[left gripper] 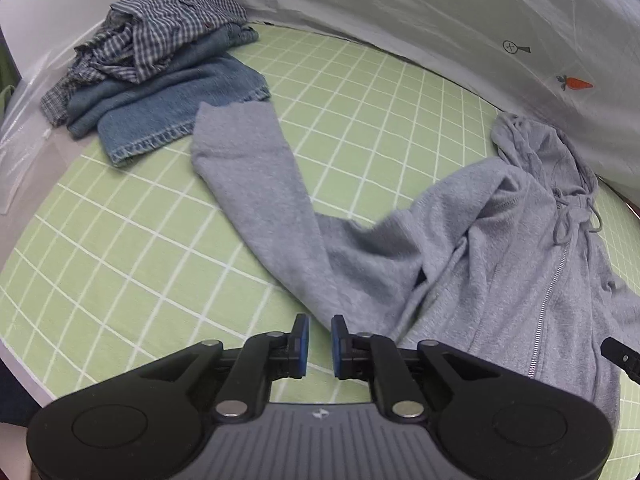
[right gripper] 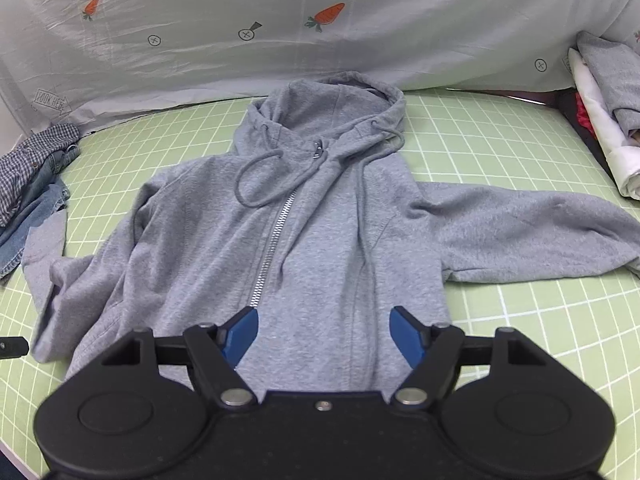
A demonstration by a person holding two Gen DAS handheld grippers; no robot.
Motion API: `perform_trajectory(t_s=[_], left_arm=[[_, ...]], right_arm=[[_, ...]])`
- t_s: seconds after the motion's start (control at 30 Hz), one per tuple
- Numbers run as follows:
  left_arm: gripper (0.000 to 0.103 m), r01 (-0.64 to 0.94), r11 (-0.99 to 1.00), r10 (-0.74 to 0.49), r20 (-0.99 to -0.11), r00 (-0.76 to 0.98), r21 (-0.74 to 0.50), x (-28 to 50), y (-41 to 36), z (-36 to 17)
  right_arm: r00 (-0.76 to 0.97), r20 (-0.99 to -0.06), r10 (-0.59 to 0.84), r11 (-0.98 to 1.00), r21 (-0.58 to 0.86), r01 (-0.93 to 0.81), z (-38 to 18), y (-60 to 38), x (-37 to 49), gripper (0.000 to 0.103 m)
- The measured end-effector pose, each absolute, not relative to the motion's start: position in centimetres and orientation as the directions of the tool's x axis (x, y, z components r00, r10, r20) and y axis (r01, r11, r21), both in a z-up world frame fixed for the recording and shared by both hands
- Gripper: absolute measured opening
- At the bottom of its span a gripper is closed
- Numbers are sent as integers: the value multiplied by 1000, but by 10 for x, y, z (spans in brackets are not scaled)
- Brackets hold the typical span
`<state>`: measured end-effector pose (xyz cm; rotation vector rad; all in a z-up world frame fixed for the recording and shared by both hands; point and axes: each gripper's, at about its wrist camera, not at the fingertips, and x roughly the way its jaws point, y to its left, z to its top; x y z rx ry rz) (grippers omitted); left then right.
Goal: Fold clothes
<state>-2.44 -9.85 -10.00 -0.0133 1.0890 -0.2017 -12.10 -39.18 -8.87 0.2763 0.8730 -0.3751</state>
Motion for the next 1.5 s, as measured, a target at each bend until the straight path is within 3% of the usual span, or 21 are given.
perform_trajectory(t_s=[0.1, 0.13, 0.2, 0.43, 0.6, 0.77, 1.07, 1.17, 1.27, 1.3, 1.5], left_arm=[[54, 157, 984, -147, -876, 458, -83, -15, -80, -97], [67, 159, 984, -145, -877, 459, -79, -12, -74, -97], [81, 173, 983, -142, -873, 466, -67, 0, -61, -97], [83, 252, 968, -140, -860, 491, -13, 54, -24, -99], [83, 297, 953, -199, -854, 482, -55, 102, -16, -105], [74, 319, 939, -267, -857, 440, -129, 151, -25, -122], [61, 306, 940, -266, -884, 385, -149, 185, -37, -153], [50, 309, 941, -257, -882, 396, -135, 183, -40, -155], [22, 309, 944, -245, -875, 417, -117, 179, -42, -154], [6, 301, 947, -236, -873, 427, -109, 178, -42, -153], [6, 179, 975, -208, -817, 538, -131, 178, -6, -124]], right_arm=[[611, -763, -210, 903, 88, 420, -89, -367, -115, 103], [614, -761, -212, 905, 85, 418, -90, -359, -112, 103], [605, -768, -210, 905, 81, 418, -94, -341, -104, 103], [608, -763, -219, 888, 102, 448, -106, -284, -60, 103], [583, -783, -218, 891, 83, 446, -110, -262, -27, 103], [518, -803, -296, 871, -4, 491, -112, -268, -4, 103], [427, -841, -332, 846, -65, 530, -121, -275, 8, 103], [419, -848, -324, 851, -68, 522, -124, -273, 10, 103], [420, -847, -326, 859, -80, 506, -124, -272, 12, 103], [421, -845, -329, 860, -83, 504, -124, -272, 12, 103], [439, -836, -328, 863, -76, 500, -122, -271, 9, 103]])
